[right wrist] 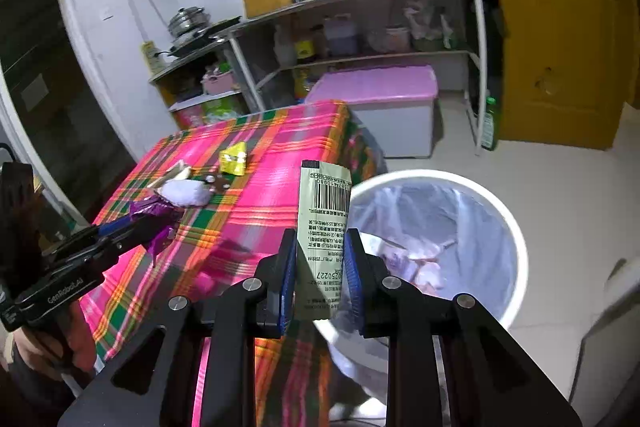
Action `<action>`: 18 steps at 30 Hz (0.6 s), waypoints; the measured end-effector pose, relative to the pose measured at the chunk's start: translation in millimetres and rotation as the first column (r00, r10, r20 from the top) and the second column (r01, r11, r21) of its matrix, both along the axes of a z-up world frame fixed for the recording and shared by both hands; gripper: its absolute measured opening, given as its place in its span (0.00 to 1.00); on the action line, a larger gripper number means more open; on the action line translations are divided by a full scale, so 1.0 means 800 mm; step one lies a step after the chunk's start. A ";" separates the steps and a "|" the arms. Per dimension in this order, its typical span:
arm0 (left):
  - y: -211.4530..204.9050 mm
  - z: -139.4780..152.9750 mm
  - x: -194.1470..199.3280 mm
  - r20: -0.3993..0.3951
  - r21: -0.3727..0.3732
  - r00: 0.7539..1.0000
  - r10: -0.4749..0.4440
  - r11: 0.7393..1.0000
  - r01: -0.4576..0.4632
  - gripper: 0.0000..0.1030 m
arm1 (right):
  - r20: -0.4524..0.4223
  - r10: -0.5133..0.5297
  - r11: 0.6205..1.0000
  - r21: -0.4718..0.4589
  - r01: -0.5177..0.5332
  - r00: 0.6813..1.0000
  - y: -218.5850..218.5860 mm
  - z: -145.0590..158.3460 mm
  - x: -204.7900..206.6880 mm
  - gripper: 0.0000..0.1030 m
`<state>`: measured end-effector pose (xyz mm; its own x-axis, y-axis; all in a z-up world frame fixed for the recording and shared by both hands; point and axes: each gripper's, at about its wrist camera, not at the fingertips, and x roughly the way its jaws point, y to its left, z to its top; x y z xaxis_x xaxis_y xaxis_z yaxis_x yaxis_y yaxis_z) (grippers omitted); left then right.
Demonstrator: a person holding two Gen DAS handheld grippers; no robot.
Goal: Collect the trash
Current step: 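Carry the purple bag and paper strip over the bin, then open both grippers to release the bag and paper into the bin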
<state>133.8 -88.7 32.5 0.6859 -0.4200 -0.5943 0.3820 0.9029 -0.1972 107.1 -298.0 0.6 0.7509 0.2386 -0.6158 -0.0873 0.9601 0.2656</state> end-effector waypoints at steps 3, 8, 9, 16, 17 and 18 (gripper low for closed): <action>-0.025 -0.005 0.008 -0.008 0.001 0.999 -0.037 0.999 0.037 0.29 | -0.019 -0.021 1.000 0.005 0.021 1.000 -0.016 -0.009 -0.002 0.24; -0.065 -0.015 0.025 -0.031 0.002 0.994 -0.105 0.994 0.105 0.29 | -0.060 -0.051 0.998 0.028 0.053 0.997 -0.039 -0.028 0.002 0.24; -0.074 -0.019 0.029 -0.038 0.004 0.992 -0.121 0.993 0.122 0.29 | -0.066 -0.055 0.998 0.033 0.057 0.996 -0.043 -0.031 0.003 0.24; -0.120 -0.050 0.054 -0.106 0.018 0.977 -0.187 0.982 0.190 0.31 | -0.124 -0.081 0.995 0.043 0.087 0.989 -0.065 -0.054 0.010 0.26; -0.123 -0.055 0.057 -0.113 0.020 0.975 -0.190 0.981 0.194 0.31 | -0.129 -0.083 0.995 0.043 0.090 0.988 -0.067 -0.056 0.011 0.26; -0.127 -0.059 0.059 -0.121 0.024 0.973 -0.195 0.980 0.200 0.31 | -0.135 -0.087 0.995 0.043 0.093 0.987 -0.069 -0.059 0.012 0.27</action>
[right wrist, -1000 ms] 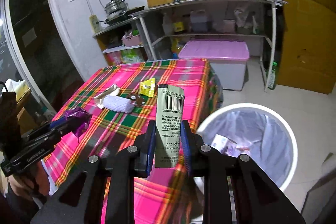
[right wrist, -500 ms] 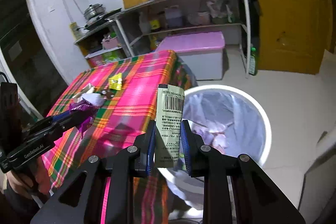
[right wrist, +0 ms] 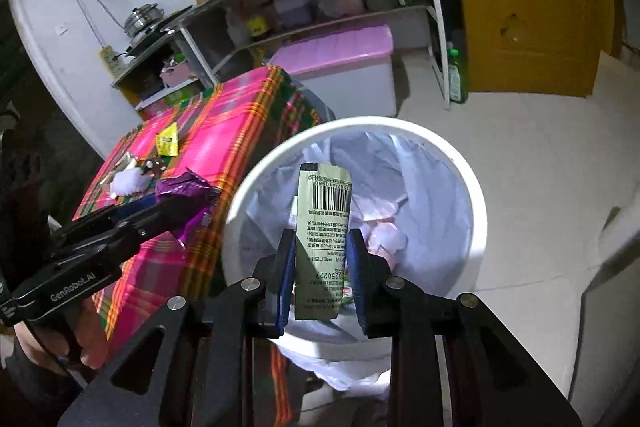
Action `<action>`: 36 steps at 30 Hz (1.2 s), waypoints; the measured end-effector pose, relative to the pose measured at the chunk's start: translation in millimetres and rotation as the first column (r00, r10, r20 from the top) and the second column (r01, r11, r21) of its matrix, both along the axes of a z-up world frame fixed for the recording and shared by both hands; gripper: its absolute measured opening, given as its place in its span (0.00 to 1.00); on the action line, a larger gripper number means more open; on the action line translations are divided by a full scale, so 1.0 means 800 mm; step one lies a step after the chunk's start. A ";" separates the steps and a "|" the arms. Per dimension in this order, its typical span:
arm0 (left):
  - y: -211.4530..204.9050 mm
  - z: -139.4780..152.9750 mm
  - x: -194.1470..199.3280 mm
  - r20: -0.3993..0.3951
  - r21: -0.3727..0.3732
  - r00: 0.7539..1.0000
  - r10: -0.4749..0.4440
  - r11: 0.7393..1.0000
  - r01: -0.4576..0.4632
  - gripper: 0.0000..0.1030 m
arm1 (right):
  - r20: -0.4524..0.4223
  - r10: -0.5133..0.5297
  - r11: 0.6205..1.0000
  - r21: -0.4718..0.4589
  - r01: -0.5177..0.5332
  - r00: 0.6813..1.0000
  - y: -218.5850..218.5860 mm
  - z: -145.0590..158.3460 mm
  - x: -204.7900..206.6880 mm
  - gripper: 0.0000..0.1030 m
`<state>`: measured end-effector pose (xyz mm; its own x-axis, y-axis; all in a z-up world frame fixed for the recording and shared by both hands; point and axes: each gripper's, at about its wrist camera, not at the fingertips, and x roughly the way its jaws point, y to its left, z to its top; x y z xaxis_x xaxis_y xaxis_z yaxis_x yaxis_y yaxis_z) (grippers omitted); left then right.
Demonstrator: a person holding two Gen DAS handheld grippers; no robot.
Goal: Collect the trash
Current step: 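Open both grippers to release the bag and paper into the bin, then move both grippers back over the table toward the foam net and wrapper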
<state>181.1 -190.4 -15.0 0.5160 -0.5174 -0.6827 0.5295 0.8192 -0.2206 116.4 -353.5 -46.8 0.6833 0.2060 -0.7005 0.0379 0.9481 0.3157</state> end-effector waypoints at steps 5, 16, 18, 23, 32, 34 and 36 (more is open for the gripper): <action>-0.016 -0.016 0.008 -0.027 0.013 0.999 -0.026 1.000 0.026 0.33 | -0.019 -0.016 1.000 -0.003 0.016 1.000 -0.011 -0.010 0.003 0.27; -0.012 -0.018 0.012 -0.058 -0.024 0.998 -0.018 1.000 0.017 0.40 | 0.016 -0.033 0.999 0.012 0.033 0.999 -0.014 0.002 -0.007 0.31; -0.002 -0.010 0.004 -0.036 -0.042 0.999 -0.006 0.999 0.004 0.40 | 0.036 -0.025 1.000 0.013 0.024 0.999 -0.010 0.008 -0.011 0.31; 0.027 0.012 -0.014 0.009 -0.064 0.999 0.042 0.997 -0.041 0.40 | 0.104 0.024 1.000 -0.005 -0.024 0.994 0.016 0.033 -0.023 0.31; 0.102 0.045 -0.054 0.079 -0.076 0.985 0.155 0.986 -0.149 0.40 | 0.194 0.116 0.993 -0.054 -0.107 0.974 0.066 0.067 -0.030 0.31; 0.119 0.050 -0.062 0.095 -0.066 0.979 0.183 0.982 -0.177 0.40 | 0.215 0.134 0.990 -0.059 -0.124 0.967 0.077 0.071 -0.029 0.31; 0.135 0.053 -0.070 0.106 -0.058 0.973 0.206 0.978 -0.201 0.40 | 0.240 0.150 0.988 -0.061 -0.140 0.959 0.085 0.074 -0.028 0.31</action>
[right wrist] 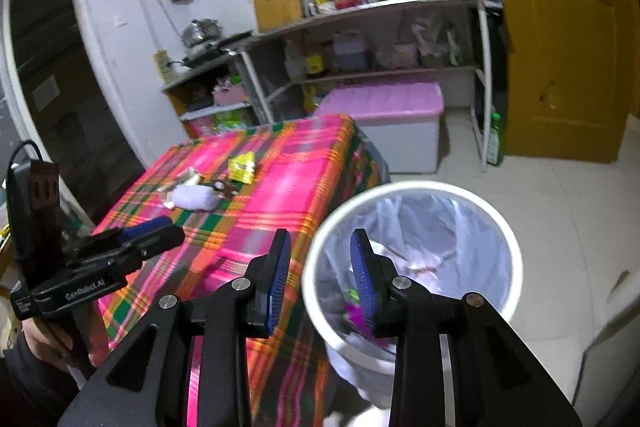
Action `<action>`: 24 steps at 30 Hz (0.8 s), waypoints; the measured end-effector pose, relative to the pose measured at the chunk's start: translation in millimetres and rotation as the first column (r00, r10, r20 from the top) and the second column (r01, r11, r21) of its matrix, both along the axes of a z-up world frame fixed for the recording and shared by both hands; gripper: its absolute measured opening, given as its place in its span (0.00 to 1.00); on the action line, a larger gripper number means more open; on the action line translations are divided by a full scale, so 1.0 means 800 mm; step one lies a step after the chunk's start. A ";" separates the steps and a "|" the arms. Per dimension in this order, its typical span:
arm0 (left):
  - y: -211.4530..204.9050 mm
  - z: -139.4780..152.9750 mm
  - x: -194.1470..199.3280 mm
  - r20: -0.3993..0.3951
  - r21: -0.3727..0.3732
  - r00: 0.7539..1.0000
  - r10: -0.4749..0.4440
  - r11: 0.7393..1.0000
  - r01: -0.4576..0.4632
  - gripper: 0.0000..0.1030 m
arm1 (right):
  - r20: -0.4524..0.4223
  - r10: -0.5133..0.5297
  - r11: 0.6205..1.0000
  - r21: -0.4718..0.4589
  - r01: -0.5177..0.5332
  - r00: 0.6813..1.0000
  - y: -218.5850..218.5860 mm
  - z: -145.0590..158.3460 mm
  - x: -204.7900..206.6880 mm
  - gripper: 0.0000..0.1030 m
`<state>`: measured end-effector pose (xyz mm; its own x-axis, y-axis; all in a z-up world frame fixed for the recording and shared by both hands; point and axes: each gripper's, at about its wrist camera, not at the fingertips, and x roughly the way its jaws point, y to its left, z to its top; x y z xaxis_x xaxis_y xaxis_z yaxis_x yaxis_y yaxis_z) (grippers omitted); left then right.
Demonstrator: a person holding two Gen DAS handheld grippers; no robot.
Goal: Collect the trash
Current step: 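Move both grippers back over the table toward the foam net and wrapper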
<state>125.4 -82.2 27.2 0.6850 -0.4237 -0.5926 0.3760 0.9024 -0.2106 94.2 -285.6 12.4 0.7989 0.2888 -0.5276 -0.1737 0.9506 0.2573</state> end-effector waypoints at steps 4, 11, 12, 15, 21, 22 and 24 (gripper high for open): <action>0.034 0.004 -0.013 0.020 0.015 0.998 0.059 0.998 -0.060 0.40 | 0.022 0.010 0.999 -0.040 -0.009 1.000 0.018 0.005 0.007 0.31; 0.081 0.010 -0.018 0.042 0.028 0.987 0.156 0.987 -0.157 0.40 | 0.015 0.061 0.996 -0.065 -0.059 0.998 0.031 0.018 0.031 0.31; 0.087 0.011 -0.016 0.045 0.030 0.984 0.171 0.985 -0.172 0.40 | 0.015 0.067 0.996 -0.066 -0.066 0.998 0.033 0.019 0.033 0.31; 0.103 0.014 -0.012 0.055 0.035 0.977 0.206 0.977 -0.208 0.40 | 0.015 0.092 0.993 -0.074 -0.091 0.996 0.042 0.024 0.045 0.31; 0.131 0.009 0.008 0.021 0.043 0.964 0.264 0.963 -0.264 0.40 | 0.007 0.155 0.983 -0.098 -0.154 0.988 0.070 0.024 0.066 0.36; 0.135 0.007 0.012 0.018 0.047 0.962 0.271 0.961 -0.272 0.40 | 0.002 0.168 0.981 -0.098 -0.167 0.986 0.075 0.023 0.070 0.41; 0.140 0.003 0.018 0.012 0.053 0.959 0.282 0.958 -0.282 0.40 | -0.006 0.183 0.978 -0.097 -0.182 0.983 0.084 0.021 0.078 0.44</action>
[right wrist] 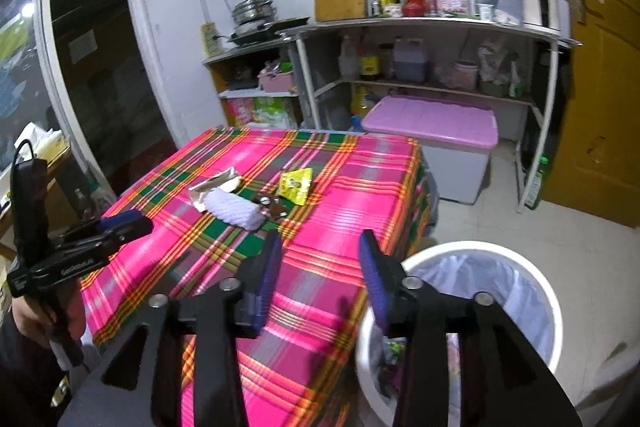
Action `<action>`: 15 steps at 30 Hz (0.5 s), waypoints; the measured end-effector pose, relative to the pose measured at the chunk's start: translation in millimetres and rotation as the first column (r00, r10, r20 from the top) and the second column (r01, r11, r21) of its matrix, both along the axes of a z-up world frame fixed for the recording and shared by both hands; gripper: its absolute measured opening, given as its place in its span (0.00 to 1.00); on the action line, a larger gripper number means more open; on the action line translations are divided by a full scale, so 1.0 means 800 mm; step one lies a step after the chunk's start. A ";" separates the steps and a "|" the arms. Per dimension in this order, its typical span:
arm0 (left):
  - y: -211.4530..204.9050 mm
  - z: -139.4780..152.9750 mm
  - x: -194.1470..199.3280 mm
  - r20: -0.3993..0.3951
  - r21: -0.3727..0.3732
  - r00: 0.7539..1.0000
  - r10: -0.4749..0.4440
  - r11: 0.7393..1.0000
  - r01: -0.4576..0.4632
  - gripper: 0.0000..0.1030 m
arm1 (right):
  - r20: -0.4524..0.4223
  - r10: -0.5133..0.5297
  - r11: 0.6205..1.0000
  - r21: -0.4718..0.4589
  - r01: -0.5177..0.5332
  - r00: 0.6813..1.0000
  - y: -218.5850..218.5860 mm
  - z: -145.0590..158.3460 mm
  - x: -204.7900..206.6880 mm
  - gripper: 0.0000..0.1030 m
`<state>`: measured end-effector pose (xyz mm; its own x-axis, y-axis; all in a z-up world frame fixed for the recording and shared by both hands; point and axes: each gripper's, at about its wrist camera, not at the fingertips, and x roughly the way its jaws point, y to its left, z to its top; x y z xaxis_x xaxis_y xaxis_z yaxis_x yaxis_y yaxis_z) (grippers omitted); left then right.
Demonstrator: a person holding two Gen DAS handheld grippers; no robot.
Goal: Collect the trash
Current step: 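Move both grippers back over the table toward the foam net and wrapper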
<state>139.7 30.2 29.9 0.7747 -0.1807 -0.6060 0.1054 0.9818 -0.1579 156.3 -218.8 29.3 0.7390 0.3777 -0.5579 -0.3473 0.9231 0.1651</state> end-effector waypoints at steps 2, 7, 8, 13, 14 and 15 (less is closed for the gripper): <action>0.006 -0.004 0.005 -0.008 0.001 1.000 0.010 1.000 -0.010 0.40 | -0.010 0.014 1.000 -0.006 -0.014 1.000 0.010 -0.004 0.009 0.44; 0.022 -0.012 0.021 -0.024 0.000 0.999 0.034 0.999 -0.034 0.40 | -0.047 0.052 0.999 -0.014 -0.052 0.998 0.027 -0.013 0.028 0.44; 0.025 -0.013 0.023 -0.026 -0.002 0.999 0.037 0.999 -0.037 0.40 | -0.053 0.061 0.998 -0.019 -0.062 0.997 0.032 -0.016 0.034 0.44; 0.044 -0.020 0.036 -0.039 -0.016 0.997 0.060 0.998 -0.060 0.40 | -0.080 0.106 0.993 -0.044 -0.110 0.991 0.057 -0.024 0.060 0.44; 0.047 -0.021 0.038 -0.041 -0.019 0.997 0.062 0.998 -0.063 0.40 | -0.087 0.115 0.991 -0.052 -0.120 0.990 0.064 -0.027 0.067 0.44; 0.050 -0.023 0.040 -0.043 -0.021 0.997 0.064 0.998 -0.065 0.40 | -0.092 0.121 0.990 -0.057 -0.127 0.988 0.068 -0.029 0.072 0.44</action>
